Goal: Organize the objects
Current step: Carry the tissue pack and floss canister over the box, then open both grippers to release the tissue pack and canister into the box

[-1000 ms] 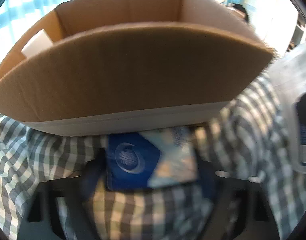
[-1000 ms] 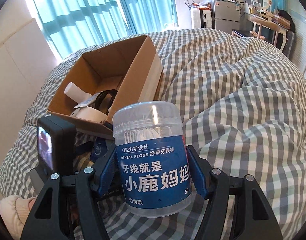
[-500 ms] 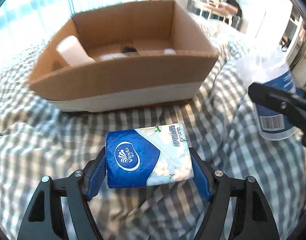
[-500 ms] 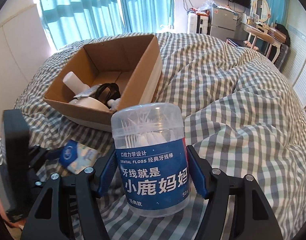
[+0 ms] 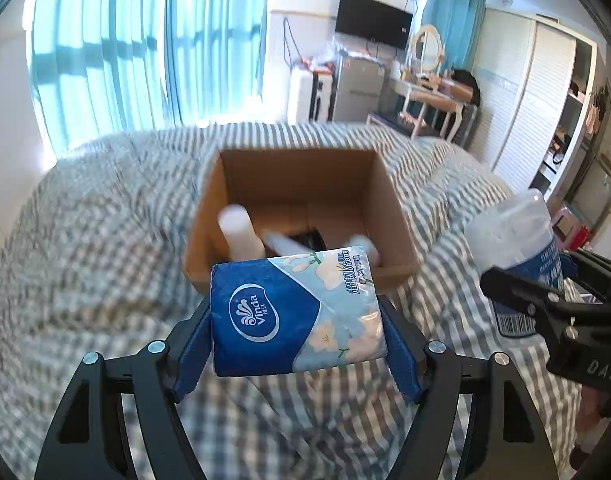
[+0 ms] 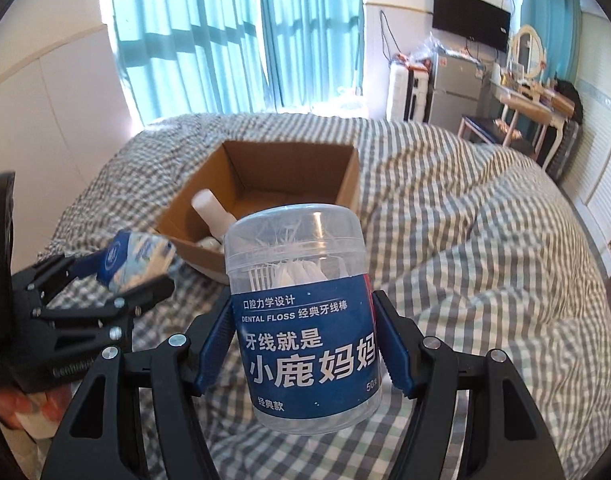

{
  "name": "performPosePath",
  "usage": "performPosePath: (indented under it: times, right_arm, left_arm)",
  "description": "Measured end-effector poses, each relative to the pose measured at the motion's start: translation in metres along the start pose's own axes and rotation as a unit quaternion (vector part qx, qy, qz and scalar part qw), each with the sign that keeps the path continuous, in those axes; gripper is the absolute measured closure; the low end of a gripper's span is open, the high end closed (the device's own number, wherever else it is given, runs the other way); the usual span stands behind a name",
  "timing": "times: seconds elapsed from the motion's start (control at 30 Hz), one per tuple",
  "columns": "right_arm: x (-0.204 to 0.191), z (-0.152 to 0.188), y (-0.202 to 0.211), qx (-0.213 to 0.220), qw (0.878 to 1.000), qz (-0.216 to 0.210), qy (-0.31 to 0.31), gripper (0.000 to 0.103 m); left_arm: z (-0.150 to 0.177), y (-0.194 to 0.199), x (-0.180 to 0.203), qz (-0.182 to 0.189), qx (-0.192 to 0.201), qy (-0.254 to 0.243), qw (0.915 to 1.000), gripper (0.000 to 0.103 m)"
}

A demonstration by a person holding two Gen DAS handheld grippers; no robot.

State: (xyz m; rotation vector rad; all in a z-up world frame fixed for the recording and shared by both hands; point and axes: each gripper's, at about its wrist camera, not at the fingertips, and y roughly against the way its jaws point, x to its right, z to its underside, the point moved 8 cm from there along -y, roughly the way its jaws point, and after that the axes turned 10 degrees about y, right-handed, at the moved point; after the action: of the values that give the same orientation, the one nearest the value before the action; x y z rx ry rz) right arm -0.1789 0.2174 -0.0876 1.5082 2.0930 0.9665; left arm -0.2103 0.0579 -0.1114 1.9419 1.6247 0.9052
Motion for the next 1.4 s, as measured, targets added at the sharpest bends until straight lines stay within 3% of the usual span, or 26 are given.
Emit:
performPosePath:
  times: [0.37, 0.63, 0.83, 1.03, 1.4]
  right_arm:
    - [0.005, -0.075, -0.016, 0.034, 0.999, -0.014, -0.011, 0.038]
    - [0.024, -0.131, -0.071, 0.037, 0.998, -0.018, -0.038, 0.038]
    - [0.028, -0.142, -0.117, 0.044, 0.998, -0.018, -0.046, 0.038]
    - [0.024, -0.131, -0.166, 0.014, 0.999, -0.031, -0.042, 0.038]
    - [0.024, -0.111, -0.193, -0.018, 0.998, -0.035, -0.039, 0.037]
  left_arm:
    - [-0.086, 0.003, -0.004, -0.014, 0.071, -0.023, 0.9971, 0.026]
    - [-0.124, -0.05, 0.003, -0.015, 0.079, -0.059, 0.995, 0.026]
    - [-0.119, -0.106, 0.0, -0.001, 0.038, -0.069, 0.9969, 0.026]
    - [-0.11, -0.14, -0.006, 0.013, 0.017, -0.066, 0.9976, 0.026]
    - [-0.096, -0.16, -0.013, 0.013, -0.001, -0.066, 0.9978, 0.024]
